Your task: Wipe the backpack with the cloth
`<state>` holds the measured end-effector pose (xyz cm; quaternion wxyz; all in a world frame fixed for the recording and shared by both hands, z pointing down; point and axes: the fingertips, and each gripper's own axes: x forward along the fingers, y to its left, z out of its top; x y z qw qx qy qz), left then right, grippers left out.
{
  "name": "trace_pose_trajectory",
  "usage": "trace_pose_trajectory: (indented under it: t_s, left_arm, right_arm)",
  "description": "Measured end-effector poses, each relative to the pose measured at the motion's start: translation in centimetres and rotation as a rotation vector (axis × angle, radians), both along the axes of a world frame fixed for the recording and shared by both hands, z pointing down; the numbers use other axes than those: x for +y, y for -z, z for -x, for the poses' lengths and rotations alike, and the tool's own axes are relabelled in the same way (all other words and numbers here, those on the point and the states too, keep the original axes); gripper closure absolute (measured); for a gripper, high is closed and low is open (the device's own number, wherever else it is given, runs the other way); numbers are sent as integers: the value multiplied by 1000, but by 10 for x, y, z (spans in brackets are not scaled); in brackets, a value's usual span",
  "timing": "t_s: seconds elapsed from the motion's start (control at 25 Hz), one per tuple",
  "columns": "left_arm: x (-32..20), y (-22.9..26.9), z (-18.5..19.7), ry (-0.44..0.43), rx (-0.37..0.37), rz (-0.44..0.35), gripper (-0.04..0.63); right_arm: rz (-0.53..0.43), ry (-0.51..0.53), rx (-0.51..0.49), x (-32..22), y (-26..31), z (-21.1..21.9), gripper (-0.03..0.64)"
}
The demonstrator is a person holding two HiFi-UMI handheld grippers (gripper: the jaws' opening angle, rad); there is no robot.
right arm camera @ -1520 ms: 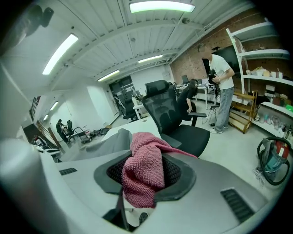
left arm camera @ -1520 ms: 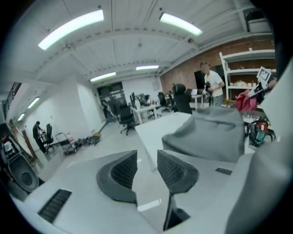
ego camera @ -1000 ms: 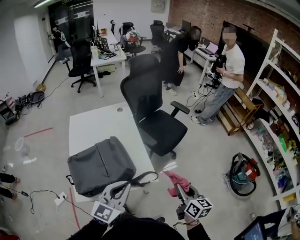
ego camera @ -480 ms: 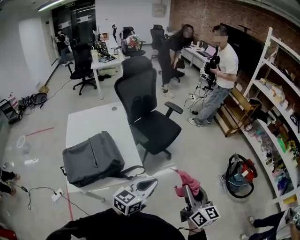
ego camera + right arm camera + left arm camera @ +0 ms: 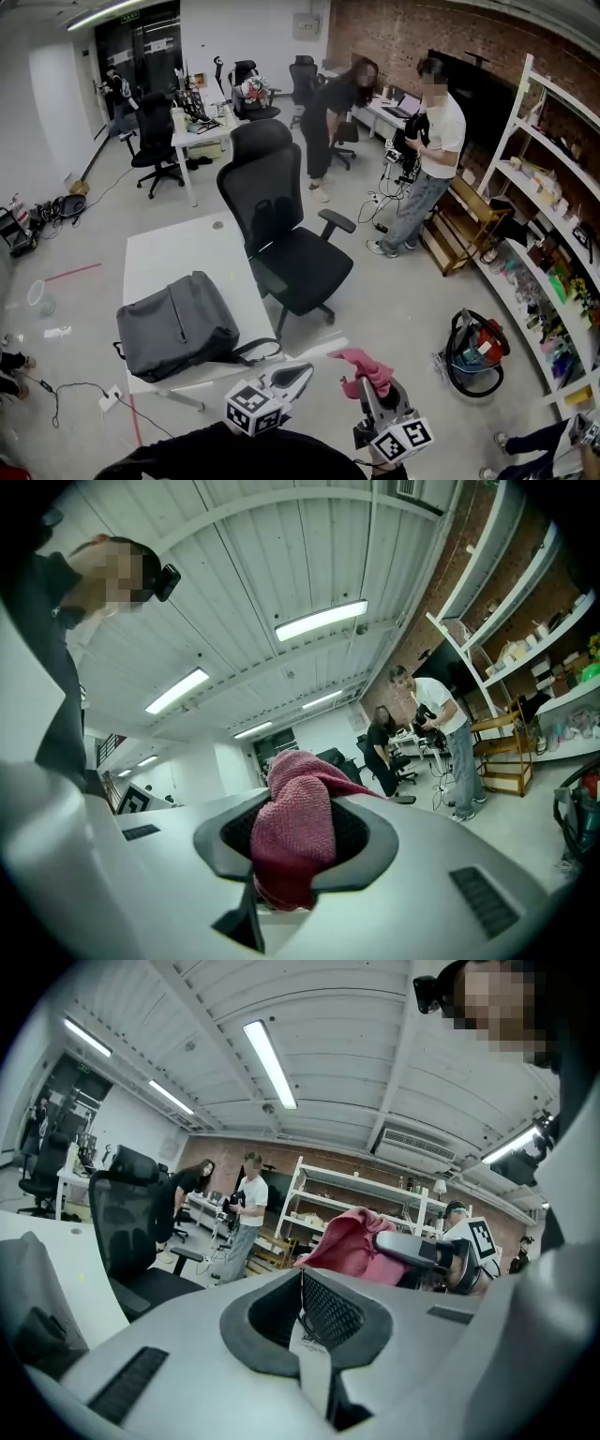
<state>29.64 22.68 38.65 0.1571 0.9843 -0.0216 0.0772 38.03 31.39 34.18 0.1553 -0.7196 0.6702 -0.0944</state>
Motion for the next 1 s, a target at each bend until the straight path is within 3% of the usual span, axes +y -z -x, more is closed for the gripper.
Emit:
trace_pose_trajectory:
  t_s: [0.36,1.0]
  left_arm:
    - [-8,-4,6,38,-21,-11,575]
    - [3,-13,2,22,-41,-9,575]
  right_arm:
    - [3,32,5,-14,-4,4,494]
    - [47,45,-12,-10,-26,11,494]
